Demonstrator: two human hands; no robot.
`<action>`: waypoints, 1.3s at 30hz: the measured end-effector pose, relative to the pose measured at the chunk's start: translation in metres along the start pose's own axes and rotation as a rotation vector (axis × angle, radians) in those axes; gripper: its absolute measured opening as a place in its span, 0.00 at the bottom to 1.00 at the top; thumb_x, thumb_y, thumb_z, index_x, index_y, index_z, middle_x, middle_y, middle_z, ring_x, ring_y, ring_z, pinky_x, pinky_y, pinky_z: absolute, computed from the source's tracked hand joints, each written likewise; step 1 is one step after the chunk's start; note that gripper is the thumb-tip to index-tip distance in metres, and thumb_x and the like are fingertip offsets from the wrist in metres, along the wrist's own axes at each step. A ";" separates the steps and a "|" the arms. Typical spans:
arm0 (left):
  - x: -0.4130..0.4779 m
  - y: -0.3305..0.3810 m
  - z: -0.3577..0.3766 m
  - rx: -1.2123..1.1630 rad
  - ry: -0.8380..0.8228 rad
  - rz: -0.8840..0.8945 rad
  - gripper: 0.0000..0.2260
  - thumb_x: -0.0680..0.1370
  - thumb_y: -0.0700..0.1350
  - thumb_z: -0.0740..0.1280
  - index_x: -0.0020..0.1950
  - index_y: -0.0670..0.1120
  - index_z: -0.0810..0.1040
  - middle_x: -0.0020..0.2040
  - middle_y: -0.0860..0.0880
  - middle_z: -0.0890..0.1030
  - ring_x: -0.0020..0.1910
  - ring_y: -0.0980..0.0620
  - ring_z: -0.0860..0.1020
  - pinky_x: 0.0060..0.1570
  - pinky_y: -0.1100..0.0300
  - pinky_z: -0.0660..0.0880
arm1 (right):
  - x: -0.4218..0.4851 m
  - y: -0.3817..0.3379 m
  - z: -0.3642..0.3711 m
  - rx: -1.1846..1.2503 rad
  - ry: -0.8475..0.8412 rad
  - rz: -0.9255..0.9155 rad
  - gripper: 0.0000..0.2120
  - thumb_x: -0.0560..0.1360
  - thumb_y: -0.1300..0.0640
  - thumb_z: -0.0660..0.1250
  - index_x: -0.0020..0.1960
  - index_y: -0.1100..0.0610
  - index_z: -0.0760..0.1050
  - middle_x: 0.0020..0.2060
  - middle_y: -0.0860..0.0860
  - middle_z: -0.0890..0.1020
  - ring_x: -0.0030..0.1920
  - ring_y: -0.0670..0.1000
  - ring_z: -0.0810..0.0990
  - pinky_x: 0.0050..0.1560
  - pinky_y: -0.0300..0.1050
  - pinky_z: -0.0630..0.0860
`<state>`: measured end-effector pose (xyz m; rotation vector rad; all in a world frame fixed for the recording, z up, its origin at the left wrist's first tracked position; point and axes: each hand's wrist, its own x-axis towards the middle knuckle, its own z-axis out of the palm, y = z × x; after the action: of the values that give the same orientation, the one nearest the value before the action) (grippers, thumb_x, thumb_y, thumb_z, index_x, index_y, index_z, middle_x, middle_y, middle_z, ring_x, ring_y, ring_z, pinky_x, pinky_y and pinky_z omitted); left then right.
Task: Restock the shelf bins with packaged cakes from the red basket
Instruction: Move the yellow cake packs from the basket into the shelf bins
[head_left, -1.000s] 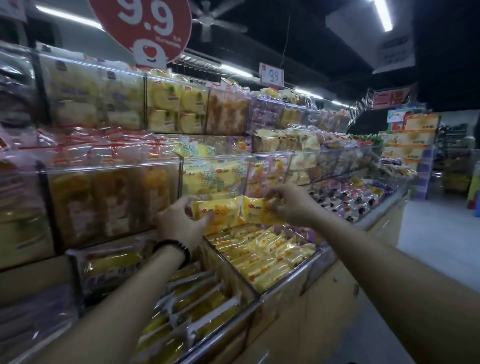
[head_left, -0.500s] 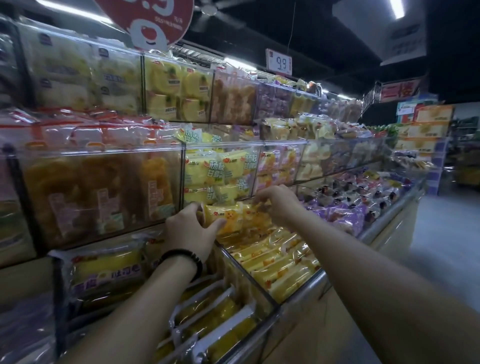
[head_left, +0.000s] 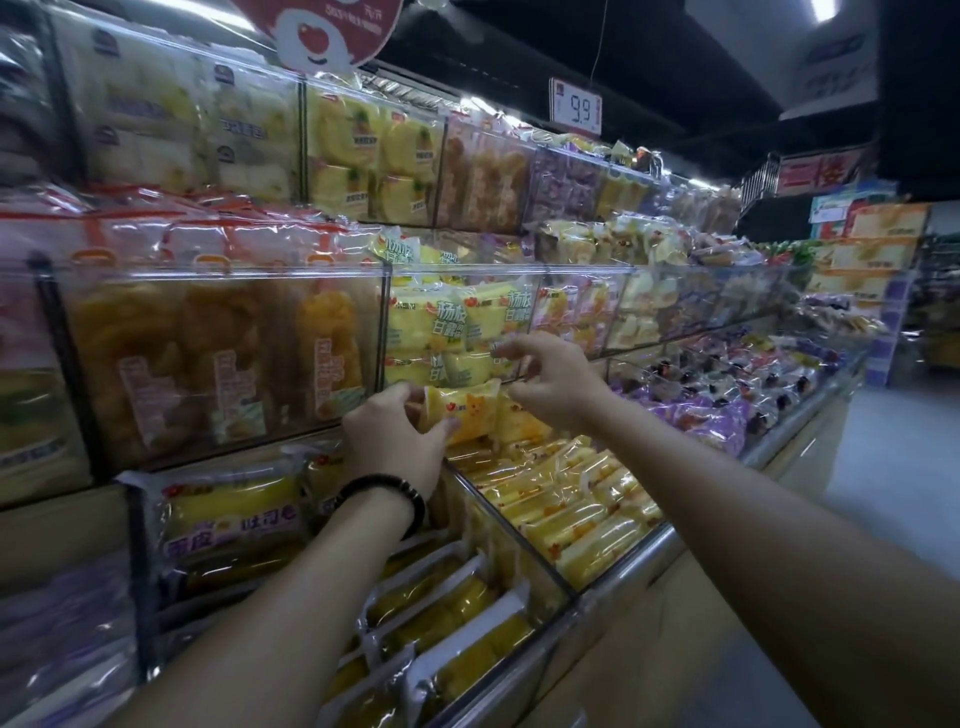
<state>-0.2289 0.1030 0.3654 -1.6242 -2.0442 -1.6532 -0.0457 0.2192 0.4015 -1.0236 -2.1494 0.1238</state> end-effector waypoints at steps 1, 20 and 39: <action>-0.001 0.001 0.000 -0.012 0.010 0.003 0.16 0.71 0.53 0.81 0.53 0.48 0.84 0.45 0.52 0.84 0.43 0.54 0.80 0.43 0.63 0.73 | -0.002 -0.008 -0.005 0.027 -0.061 -0.082 0.25 0.74 0.55 0.73 0.69 0.44 0.76 0.64 0.45 0.77 0.59 0.45 0.77 0.60 0.46 0.79; 0.001 -0.010 0.005 0.192 -0.207 0.058 0.16 0.76 0.46 0.70 0.64 0.56 0.80 0.62 0.48 0.75 0.62 0.44 0.76 0.62 0.45 0.78 | -0.011 -0.045 0.023 -0.344 -0.214 -0.033 0.21 0.76 0.47 0.75 0.69 0.43 0.79 0.59 0.45 0.85 0.60 0.50 0.80 0.64 0.57 0.79; -0.044 0.077 -0.036 0.321 -0.460 0.209 0.14 0.79 0.52 0.69 0.63 0.49 0.78 0.62 0.47 0.79 0.58 0.46 0.78 0.55 0.51 0.78 | -0.232 -0.046 -0.095 0.146 -0.058 0.249 0.04 0.79 0.53 0.73 0.53 0.48 0.85 0.42 0.45 0.87 0.43 0.43 0.85 0.42 0.40 0.81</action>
<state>-0.1727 0.0376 0.4063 -2.1420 -2.0826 -0.8873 0.0828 0.0039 0.3527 -1.2096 -2.0226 0.4273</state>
